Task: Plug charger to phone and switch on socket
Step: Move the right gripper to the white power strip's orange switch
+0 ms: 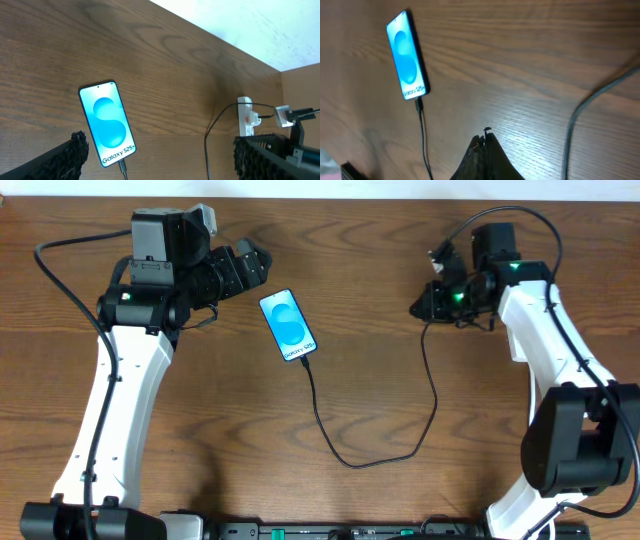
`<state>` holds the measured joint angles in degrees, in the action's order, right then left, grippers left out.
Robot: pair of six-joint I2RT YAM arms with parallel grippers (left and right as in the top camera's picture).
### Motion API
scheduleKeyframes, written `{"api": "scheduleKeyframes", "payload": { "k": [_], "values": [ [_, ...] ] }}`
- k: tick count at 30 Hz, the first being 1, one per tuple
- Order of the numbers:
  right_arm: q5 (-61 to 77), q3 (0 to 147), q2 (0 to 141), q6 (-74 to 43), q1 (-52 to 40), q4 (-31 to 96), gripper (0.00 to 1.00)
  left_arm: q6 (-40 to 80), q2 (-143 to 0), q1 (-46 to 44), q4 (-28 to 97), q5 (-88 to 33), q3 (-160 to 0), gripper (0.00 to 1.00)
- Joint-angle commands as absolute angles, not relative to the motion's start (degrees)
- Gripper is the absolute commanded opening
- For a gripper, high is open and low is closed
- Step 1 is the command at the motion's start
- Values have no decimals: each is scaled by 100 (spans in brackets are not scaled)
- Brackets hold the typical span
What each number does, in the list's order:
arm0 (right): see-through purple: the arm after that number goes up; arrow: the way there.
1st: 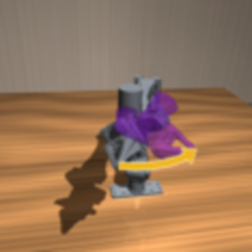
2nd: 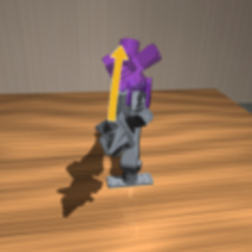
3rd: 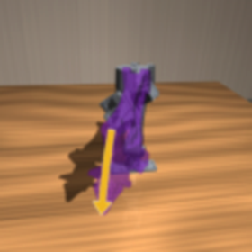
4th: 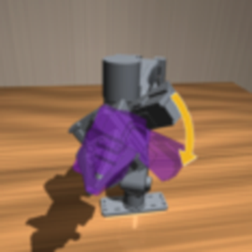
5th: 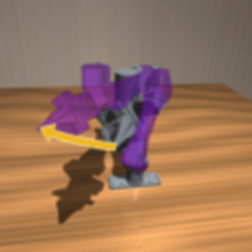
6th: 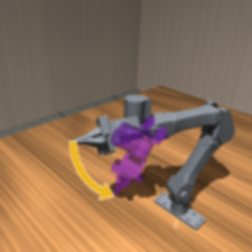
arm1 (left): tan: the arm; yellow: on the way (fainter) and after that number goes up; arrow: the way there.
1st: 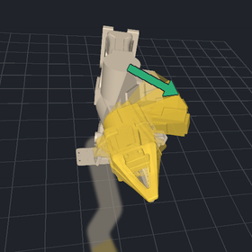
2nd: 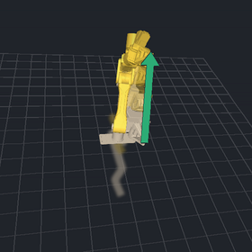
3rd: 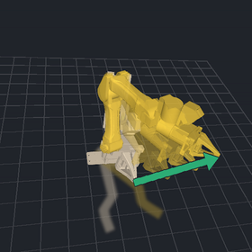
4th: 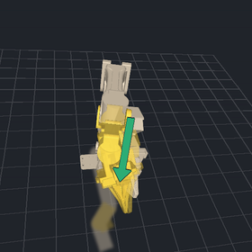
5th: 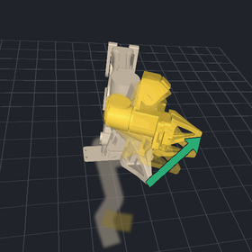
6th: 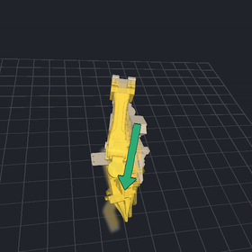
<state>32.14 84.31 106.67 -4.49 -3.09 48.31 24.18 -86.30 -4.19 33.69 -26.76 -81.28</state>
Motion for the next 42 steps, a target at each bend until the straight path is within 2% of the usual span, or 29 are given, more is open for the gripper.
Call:
{"api": "scheduleKeyframes", "payload": {
  "k": [1,24,32,42],
  "values": [
    [3315,8687,10632,-563,-43,4866,1,2425,-8606,-395,3387,-2628,-8123,95],
    [3509,9185,10634,-576,2565,5282,1,2425,-8606,-395,3387,-2626,-8123,95],
    [3267,9172,10652,-596,2978,5177,1,2425,-8606,-395,3387,-2628,-8123,95],
    [3011,9166,10787,-659,3013,4864,1,2425,-8606,-395,3387,-2626,-8123,95]
  ]
}}
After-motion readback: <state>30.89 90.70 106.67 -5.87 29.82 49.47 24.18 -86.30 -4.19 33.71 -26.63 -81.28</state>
